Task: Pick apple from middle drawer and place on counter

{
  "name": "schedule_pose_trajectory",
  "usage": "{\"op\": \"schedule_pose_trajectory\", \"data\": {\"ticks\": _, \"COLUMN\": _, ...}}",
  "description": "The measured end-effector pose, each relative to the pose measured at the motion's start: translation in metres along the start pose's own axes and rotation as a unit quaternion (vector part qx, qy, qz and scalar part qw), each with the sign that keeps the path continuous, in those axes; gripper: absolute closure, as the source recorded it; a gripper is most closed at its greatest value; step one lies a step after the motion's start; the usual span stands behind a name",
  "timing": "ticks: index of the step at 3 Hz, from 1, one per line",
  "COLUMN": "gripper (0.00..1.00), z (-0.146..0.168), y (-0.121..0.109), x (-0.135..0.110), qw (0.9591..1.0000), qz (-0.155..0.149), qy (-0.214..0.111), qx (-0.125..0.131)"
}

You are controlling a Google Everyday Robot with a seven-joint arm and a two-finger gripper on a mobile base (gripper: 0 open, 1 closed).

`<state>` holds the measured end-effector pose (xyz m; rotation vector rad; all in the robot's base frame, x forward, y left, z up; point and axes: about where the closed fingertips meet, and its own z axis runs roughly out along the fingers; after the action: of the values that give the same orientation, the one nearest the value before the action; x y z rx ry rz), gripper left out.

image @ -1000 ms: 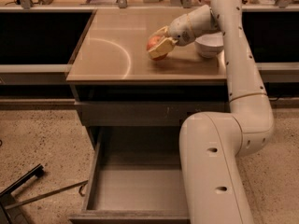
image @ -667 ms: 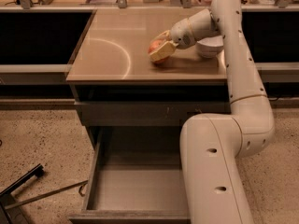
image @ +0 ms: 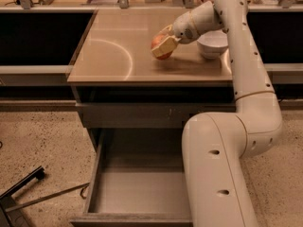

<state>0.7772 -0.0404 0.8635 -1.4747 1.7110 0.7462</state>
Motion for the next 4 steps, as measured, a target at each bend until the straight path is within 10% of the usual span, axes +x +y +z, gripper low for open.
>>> {"op": "schedule_pose_trajectory", "data": {"ticks": 2, "gripper": 1.00, "z": -0.027, "y": 0.002, "x": -0.035, "qw": 0.9935, "qz": -0.006, "qy": 0.100, "qx": 0.052}}
{"op": "schedule_pose_trajectory", "data": {"ticks": 4, "gripper": 1.00, "z": 0.024, "y": 0.008, "x": -0.001, "qw": 0.9933, "qz": 0.014, "qy": 0.115, "qx": -0.004}}
